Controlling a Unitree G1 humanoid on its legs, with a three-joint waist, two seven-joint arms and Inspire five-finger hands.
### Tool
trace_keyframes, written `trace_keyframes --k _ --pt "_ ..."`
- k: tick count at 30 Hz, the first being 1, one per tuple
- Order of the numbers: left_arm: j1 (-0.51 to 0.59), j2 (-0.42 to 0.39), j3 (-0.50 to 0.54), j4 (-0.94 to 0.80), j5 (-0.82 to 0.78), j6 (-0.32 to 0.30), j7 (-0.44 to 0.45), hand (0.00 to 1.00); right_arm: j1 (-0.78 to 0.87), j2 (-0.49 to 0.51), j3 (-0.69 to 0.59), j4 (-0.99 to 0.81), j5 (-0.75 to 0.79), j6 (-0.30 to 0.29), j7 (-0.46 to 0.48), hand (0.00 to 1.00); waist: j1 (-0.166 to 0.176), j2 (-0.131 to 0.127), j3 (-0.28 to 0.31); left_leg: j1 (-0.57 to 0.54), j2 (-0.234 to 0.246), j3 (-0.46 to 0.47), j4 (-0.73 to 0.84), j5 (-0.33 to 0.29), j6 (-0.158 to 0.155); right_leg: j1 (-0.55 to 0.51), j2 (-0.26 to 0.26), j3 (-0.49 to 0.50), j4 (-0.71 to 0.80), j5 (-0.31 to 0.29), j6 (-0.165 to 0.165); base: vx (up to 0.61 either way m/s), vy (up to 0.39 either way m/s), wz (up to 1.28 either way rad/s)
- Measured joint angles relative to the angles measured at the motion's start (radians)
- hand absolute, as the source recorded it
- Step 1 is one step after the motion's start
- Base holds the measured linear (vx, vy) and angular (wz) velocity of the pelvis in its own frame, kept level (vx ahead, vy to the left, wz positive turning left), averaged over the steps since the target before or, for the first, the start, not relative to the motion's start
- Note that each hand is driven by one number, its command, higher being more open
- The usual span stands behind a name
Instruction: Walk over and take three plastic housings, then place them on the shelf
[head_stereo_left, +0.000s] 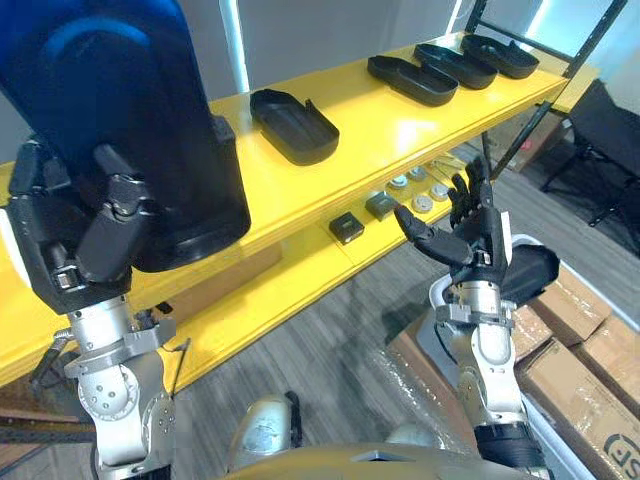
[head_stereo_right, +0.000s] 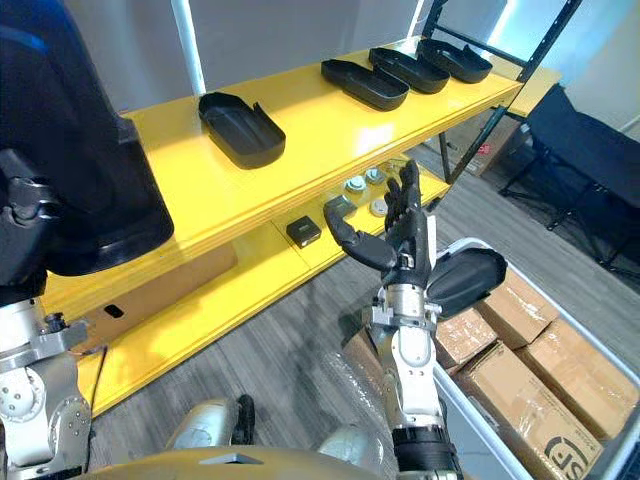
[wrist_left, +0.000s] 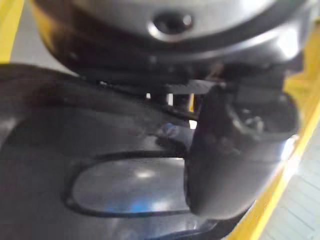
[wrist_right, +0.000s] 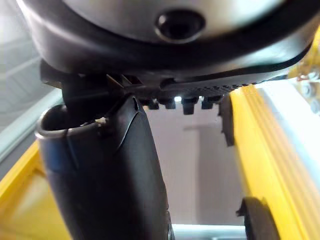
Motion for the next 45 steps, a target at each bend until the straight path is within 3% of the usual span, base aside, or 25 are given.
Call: trace_keyframes --k 1,4,5,7,8,9,10,11,12,14,18,25,27,29,31,34,37,41,45 --pt "-0.038 0.013 -0.006 0.031 -0.001 0.002 0.020 0.00 -0.035 -0.006 -0.003 -0.013 -0.001 -0.021 -0.009 1.00 -0.003 0.008 -0.001 0.023 -0.001 -0.024 -0.042 0.016 -0.012 -0.017 0.080 0.051 -0.178 -0.012 0.016 0.12 0.069 0.34" --pt "-0.103 0.043 -0.029 0.095 0.001 0.007 0.056 0.00 -0.058 -0.016 -0.016 -0.078 -0.033 -0.049 -0.040 1.00 -0.029 0.009 -0.005 0.040 -0.027 -0.097 -0.074 0.026 -0.020 -0.024 0.146 0.183 -0.318 0.024 0.076 0.19 0.003 0.95" --pt "-0.120 0.046 -0.034 0.114 0.000 0.021 0.066 0.00 -0.058 -0.028 -0.034 -0.116 -0.040 -0.067 -0.039 1.00 -0.036 -0.002 -0.013 0.054 -0.043 -0.137 -0.090 0.031 -0.026 -0.007 0.149 0.188 -0.357 0.033 0.090 0.23 -0.160 1.23" --pt "-0.120 0.043 -0.033 0.125 0.000 0.029 0.067 0.00 -0.067 -0.064 -0.078 -0.149 -0.025 -0.111 -0.007 1.00 -0.035 -0.006 -0.030 0.054 -0.058 -0.197 -0.091 0.032 -0.032 0.046 0.154 0.120 -0.455 0.039 0.084 0.26 -0.247 1.13" --pt "-0.121 0.043 -0.028 0.125 -0.001 0.042 0.066 0.00 -0.096 -0.093 -0.109 -0.150 -0.019 -0.133 0.010 1.00 -0.028 -0.021 -0.043 0.036 -0.068 -0.211 -0.057 0.016 -0.060 0.106 0.169 0.058 -0.534 0.111 0.067 0.18 -0.211 0.90" --pt "-0.123 0.025 -0.031 0.134 -0.001 0.045 0.064 0.00 -0.107 -0.109 -0.124 -0.146 -0.017 -0.138 0.017 1.00 -0.030 -0.002 -0.044 0.020 -0.051 -0.194 -0.027 0.007 -0.076 0.133 0.178 0.020 -0.553 0.114 0.073 0.19 -0.239 1.21" --pt "-0.121 0.001 -0.050 0.138 -0.001 0.068 0.057 0.00 -0.110 -0.128 -0.148 -0.144 -0.013 -0.139 0.024 1.00 -0.033 0.025 -0.053 -0.005 -0.003 -0.100 0.000 0.001 -0.104 0.176 0.201 -0.037 -0.588 0.125 0.061 0.10 -0.135 1.09" --pt "-0.118 -0.009 -0.070 0.139 0.000 0.072 0.049 0.00 -0.109 -0.131 -0.158 -0.143 0.003 -0.138 0.024 1.00 -0.037 0.037 -0.058 -0.001 0.030 -0.013 -0.006 -0.002 -0.105 0.208 0.214 -0.071 -0.609 0.122 0.055 0.15 -0.205 1.15" --pt "-0.110 -0.016 -0.096 0.139 0.000 0.072 0.035 0.00 -0.109 -0.129 -0.169 -0.143 0.010 -0.138 0.024 1.00 -0.036 0.051 -0.063 0.017 0.056 0.067 -0.039 0.012 -0.081 0.235 0.226 -0.103 -0.621 0.120 0.052 0.13 -0.151 0.74" --pt "-0.104 -0.017 -0.133 0.139 0.000 0.072 0.014 0.00 -0.096 -0.128 -0.170 -0.143 0.009 -0.138 0.024 1.00 -0.036 0.058 -0.067 0.069 0.044 0.083 -0.118 0.046 -0.046 0.266 0.231 -0.119 -0.632 0.118 0.049 0.13 -0.114 0.42" --pt "-0.104 -0.017 -0.180 0.136 0.002 0.078 0.001 0.00 -0.085 -0.108 -0.169 -0.143 0.013 -0.138 0.057 1.00 -0.053 0.057 -0.069 0.117 0.018 0.065 -0.233 0.103 -0.043 0.284 0.229 -0.141 -0.650 0.118 0.049 0.09 -0.049 0.17" --pt "-0.088 -0.017 -0.181 0.127 0.000 0.143 -0.056 0.00 -0.044 -0.065 -0.166 -0.143 0.067 -0.133 0.102 1.00 -0.051 0.056 -0.071 0.179 0.006 0.045 -0.356 0.168 -0.051 0.311 0.238 -0.150 -0.664 0.115 0.044 -0.01 -0.021 0.11" --pt "-0.057 -0.017 -0.181 0.111 0.002 0.162 -0.064 0.00 -0.035 -0.046 -0.154 -0.143 0.102 -0.117 0.123 1.00 -0.052 0.055 -0.072 0.176 0.005 0.045 -0.351 0.170 -0.053 0.310 0.237 -0.148 -0.664 0.112 0.038 -0.06 0.009 0.07" --pt "-0.045 -0.016 -0.180 0.107 0.046 0.198 -0.067 0.00 -0.010 -0.041 -0.140 -0.142 0.130 -0.083 0.140 1.00 -0.052 0.052 -0.067 0.060 0.023 0.027 -0.143 0.101 -0.057 0.301 0.238 -0.146 -0.667 0.107 0.032 -0.09 0.046 0.17" --pt "-0.044 -0.010 -0.175 0.115 0.048 0.225 -0.063 0.00 -0.013 -0.046 -0.121 -0.114 0.139 -0.064 0.166 1.00 -0.044 0.055 -0.058 0.011 0.042 0.026 -0.036 0.081 -0.070 0.301 0.243 -0.129 -0.668 0.107 0.031 -0.15 0.075 -0.08" --pt "-0.054 0.006 -0.144 0.125 0.085 0.234 -0.045 0.00 -0.013 -0.047 -0.094 -0.103 0.137 -0.058 0.195 1.00 -0.049 0.059 -0.058 0.046 0.041 0.045 -0.121 0.060 -0.052 0.279 0.242 -0.099 -0.661 0.092 0.037 -0.14 0.056 -0.22" --pt "-0.065 0.043 -0.139 0.144 0.074 0.270 -0.045 0.00 -0.011 -0.048 -0.093 -0.106 0.138 -0.057 0.196 1.00 -0.083 0.059 -0.059 0.122 0.018 0.153 -0.272 0.131 -0.051 0.262 0.198 -0.084 -0.633 0.090 0.038 -0.16 0.100 -0.06" --pt "-0.154 0.072 -0.163 0.174 -0.014 0.356 -0.073 0.00 0.042 -0.041 -0.092 -0.117 0.195 -0.055 0.192 1.00 -0.106 0.067 -0.064 0.149 -0.015 0.186 -0.376 0.187 -0.034 0.231 0.180 -0.054 -0.623 0.093 0.042 -0.06 0.127 0.01" --pt "-0.283 0.082 -0.205 0.315 -0.094 0.389 -0.037 0.00 0.061 -0.040 -0.038 -0.117 0.194 -0.034 0.192 1.00 -0.113 0.072 -0.066 0.153 -0.025 0.213 -0.436 0.219 -0.037 0.196 0.183 -0.026 -0.627 0.105 0.057 -0.01 0.087 -0.12"
